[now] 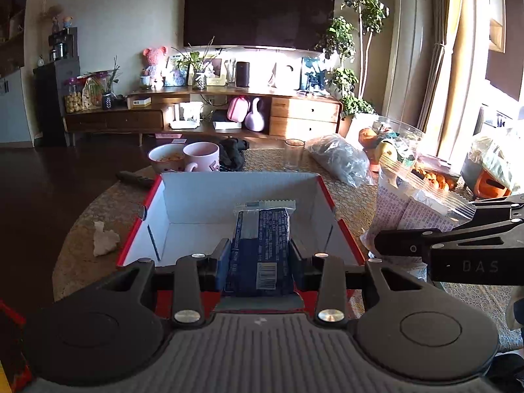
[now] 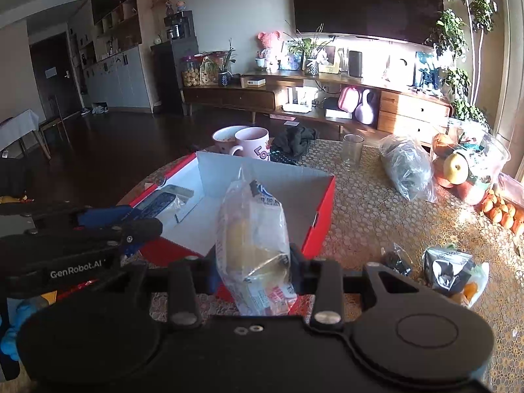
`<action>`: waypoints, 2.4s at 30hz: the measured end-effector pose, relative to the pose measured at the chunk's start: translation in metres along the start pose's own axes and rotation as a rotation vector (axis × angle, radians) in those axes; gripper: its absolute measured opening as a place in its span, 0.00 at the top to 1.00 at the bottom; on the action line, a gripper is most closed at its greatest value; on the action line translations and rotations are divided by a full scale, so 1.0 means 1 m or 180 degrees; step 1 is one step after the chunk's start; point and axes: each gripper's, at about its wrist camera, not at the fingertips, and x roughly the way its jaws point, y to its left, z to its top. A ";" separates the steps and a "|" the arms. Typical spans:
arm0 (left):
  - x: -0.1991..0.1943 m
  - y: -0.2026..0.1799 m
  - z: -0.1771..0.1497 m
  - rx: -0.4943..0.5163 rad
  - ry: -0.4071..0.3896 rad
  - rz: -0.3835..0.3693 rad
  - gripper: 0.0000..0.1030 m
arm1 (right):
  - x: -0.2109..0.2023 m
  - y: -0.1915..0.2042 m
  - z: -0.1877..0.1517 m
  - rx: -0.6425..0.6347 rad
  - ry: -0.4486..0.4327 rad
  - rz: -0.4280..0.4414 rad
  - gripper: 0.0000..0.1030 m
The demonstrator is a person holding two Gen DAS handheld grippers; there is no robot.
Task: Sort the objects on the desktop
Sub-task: 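Carry the snack bar and bagged roll with both grippers over the red box, then lower both items into the box and open both grippers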
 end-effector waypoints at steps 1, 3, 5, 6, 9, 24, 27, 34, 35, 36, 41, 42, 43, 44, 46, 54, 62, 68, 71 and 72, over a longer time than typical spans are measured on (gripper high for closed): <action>0.002 0.003 0.002 -0.0003 -0.0008 0.0022 0.65 | 0.003 0.000 0.003 -0.0003 0.0003 0.0001 0.62; 0.006 0.010 0.007 -0.0005 -0.0015 0.0057 0.65 | 0.009 0.000 0.007 -0.0020 0.0011 0.0006 0.62; 0.013 0.015 0.012 0.0002 -0.0010 0.0084 0.65 | 0.015 0.000 0.011 -0.0043 0.0012 -0.0008 0.62; 0.015 0.016 0.015 0.0016 -0.0009 0.0089 0.65 | 0.018 0.000 0.012 -0.0060 0.0012 -0.0012 0.62; 0.022 0.019 0.020 0.0089 -0.0012 0.0124 0.65 | 0.025 0.000 0.016 -0.0098 0.0017 0.0029 0.62; 0.084 0.048 0.034 0.0175 0.0297 0.0152 0.65 | 0.083 0.012 0.031 -0.0355 0.0203 0.0108 0.62; 0.104 0.056 0.036 0.0182 0.0408 0.0163 0.65 | 0.096 0.012 0.031 -0.0422 0.0260 0.0114 0.62; 0.146 0.064 0.038 0.0265 0.0653 0.0150 0.65 | 0.129 0.013 0.028 -0.0503 0.0477 0.0084 0.62; 0.150 0.063 0.038 0.0303 0.0680 0.0160 0.65 | 0.133 0.013 0.028 -0.0483 0.0515 0.0097 0.62; 0.156 0.062 0.039 0.0334 0.0706 0.0169 0.65 | 0.138 0.012 0.028 -0.0415 0.0573 0.0121 0.62; 0.181 0.061 0.039 0.0403 0.0901 0.0170 0.65 | 0.159 0.015 0.027 -0.0326 0.0750 0.0146 0.62; 0.186 0.060 0.039 0.0435 0.0930 0.0174 0.65 | 0.163 0.017 0.025 -0.0391 0.0788 0.0107 0.62; 0.189 0.060 0.039 0.0458 0.0951 0.0182 0.65 | 0.169 0.019 0.023 -0.0438 0.0838 0.0091 0.62; 0.194 0.060 0.039 0.0476 0.0974 0.0193 0.65 | 0.173 0.019 0.021 -0.0465 0.0881 0.0091 0.62; 0.201 0.060 0.039 0.0477 0.1020 0.0192 0.65 | 0.179 0.017 0.018 -0.0463 0.0934 0.0088 0.62; 0.226 0.061 0.034 0.0481 0.1243 0.0209 0.65 | 0.197 0.021 0.017 -0.0544 0.1150 0.0026 0.62; 0.247 0.061 0.031 0.0538 0.1553 0.0219 0.64 | 0.208 0.021 0.018 -0.0538 0.1368 0.0005 0.62; 0.258 0.058 0.026 0.0615 0.1859 0.0251 0.64 | 0.209 0.023 0.017 -0.0559 0.1384 0.0009 0.61; 0.261 0.056 0.024 0.0656 0.1960 0.0297 0.63 | 0.207 0.023 0.017 -0.0554 0.1368 0.0000 0.59; 0.263 0.055 0.023 0.0674 0.2016 0.0328 0.63 | 0.206 0.024 0.017 -0.0576 0.1365 0.0007 0.57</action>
